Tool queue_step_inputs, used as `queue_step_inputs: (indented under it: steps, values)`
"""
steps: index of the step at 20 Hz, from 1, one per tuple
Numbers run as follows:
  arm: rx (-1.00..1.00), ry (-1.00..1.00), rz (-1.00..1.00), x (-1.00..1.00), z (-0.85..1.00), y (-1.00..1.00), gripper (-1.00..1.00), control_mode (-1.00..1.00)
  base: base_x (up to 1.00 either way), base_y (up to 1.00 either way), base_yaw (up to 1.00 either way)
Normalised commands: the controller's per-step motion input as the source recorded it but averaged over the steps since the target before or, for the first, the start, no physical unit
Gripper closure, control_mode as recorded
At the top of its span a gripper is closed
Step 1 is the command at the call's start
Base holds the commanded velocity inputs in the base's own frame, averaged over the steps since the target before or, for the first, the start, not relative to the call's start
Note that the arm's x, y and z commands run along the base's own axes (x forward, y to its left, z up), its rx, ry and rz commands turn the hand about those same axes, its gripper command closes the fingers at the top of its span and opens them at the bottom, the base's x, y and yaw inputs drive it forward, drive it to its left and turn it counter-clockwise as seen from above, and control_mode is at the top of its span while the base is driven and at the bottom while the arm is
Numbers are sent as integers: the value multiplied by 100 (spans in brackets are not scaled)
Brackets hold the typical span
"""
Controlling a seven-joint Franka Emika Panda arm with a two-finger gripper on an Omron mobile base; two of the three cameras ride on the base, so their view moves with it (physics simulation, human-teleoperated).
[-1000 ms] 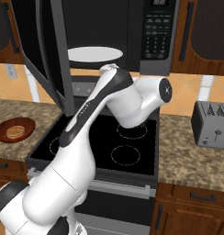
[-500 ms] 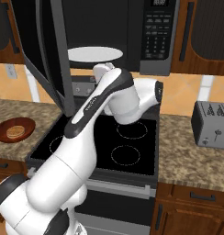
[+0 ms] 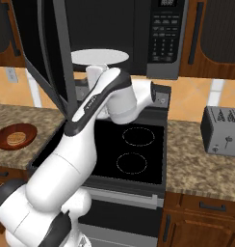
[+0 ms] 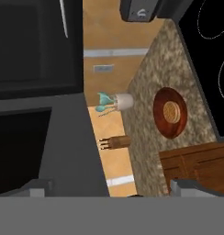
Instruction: Open the microwave, place the bowl with waffle inside the microwave, then close the microwave door and turn it on.
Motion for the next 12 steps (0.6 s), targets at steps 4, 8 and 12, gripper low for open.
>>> queue_step_inputs:
  steps: [4, 8, 12]
  values:
    - [5, 14, 12, -21, 0, 56, -100, -100, 0, 0, 0]
    - [6, 7, 9, -27, 0, 59, -100, -100, 0, 0, 0]
    - [7, 2, 7, -33, 0, 67, -100, -100, 0, 0, 0]
